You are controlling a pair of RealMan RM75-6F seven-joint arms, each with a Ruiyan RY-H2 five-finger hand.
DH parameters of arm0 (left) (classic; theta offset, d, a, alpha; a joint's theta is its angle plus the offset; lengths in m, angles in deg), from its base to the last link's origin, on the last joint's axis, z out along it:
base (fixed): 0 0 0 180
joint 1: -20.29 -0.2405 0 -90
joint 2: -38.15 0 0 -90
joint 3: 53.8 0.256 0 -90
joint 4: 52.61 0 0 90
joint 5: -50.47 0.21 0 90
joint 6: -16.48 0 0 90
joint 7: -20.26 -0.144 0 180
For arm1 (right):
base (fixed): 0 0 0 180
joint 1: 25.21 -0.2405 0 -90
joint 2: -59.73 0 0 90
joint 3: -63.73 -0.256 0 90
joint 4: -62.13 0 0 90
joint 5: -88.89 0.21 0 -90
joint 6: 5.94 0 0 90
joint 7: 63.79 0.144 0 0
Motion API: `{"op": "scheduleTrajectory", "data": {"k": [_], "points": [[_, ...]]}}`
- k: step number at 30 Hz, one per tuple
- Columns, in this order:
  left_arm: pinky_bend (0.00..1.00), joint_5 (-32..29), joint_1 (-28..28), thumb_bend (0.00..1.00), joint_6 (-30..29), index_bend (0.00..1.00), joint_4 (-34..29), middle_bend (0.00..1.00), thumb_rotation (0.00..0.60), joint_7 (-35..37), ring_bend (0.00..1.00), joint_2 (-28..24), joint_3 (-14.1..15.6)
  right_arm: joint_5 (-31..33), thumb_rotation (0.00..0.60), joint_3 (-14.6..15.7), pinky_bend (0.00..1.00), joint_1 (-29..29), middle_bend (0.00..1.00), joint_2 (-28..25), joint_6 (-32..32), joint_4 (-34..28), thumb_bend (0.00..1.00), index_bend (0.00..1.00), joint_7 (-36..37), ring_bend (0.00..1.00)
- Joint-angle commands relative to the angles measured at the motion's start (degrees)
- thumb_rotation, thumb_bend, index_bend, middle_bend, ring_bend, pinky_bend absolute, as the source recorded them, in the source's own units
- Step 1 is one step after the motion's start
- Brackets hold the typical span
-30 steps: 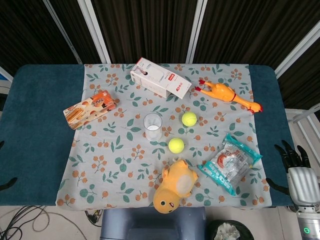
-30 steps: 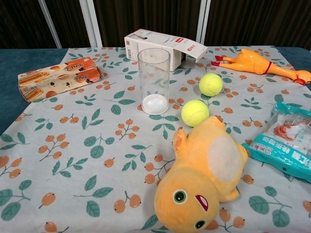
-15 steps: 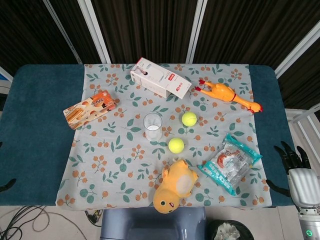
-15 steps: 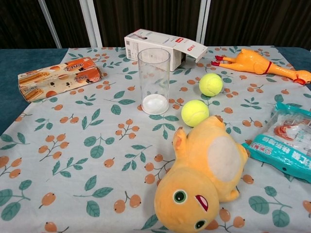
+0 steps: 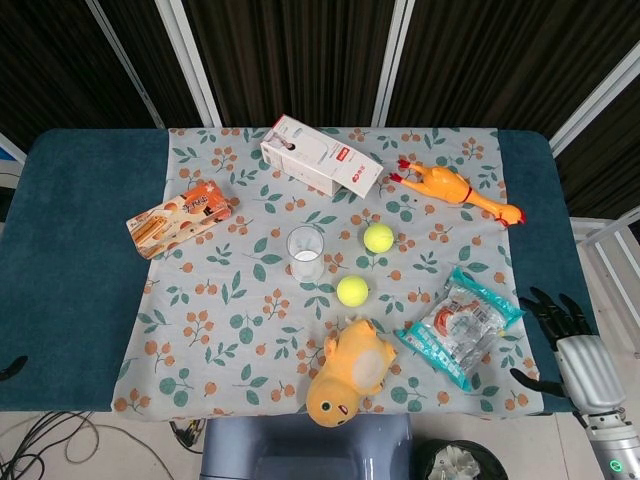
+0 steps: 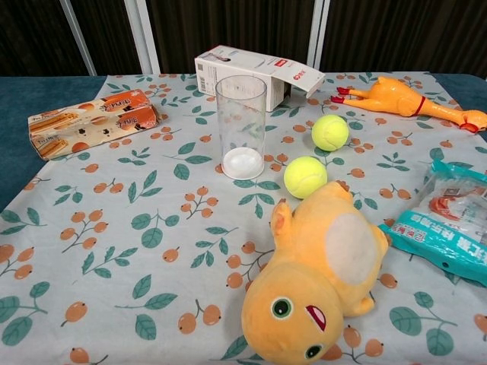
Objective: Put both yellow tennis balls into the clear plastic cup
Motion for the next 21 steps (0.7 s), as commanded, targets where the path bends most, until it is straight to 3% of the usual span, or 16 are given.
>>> {"op": "scheduleTrajectory", "data": {"k": [1,9,14,21], "points": [[0.11,0.3,0.0,0.0,0.0,0.06,-0.1,0.0,0.6,-0.2,0.0,0.1,0.1,-1.5,0.6,-0.1,0.04,-3.5,0.07,-1.7,-4.4,-2.4,0.19,0.15,0.8,0.17],[0.12,0.0,0.4,0.0,0.8,0.06,0.1,0.0,0.6,-1.1,0.0,0.5,0.1,0.5,0.6,-3.7,0.04,-13.5,0.07,-2.1,-17.0,-8.0,0.18,0.15,1.6,0.17],[0.11,-0.5,0.5,0.0,1.0,0.06,0.1,0.0,0.6,-1.0,0.0,0.5,-0.1,9.2,0.6,-8.9,0.04,-20.8,0.07,4.8,-25.2,-7.7,0.18,0.15,1.3,0.17],[0.11,-0.9,0.6,0.0,1.2,0.06,0.3,0.0,0.6,-0.6,0.0,0.4,-0.3,21.6,0.6,-11.6,0.04,-26.5,0.07,12.6,-30.9,-5.6,0.18,0.15,-8.9,0.17]]}}
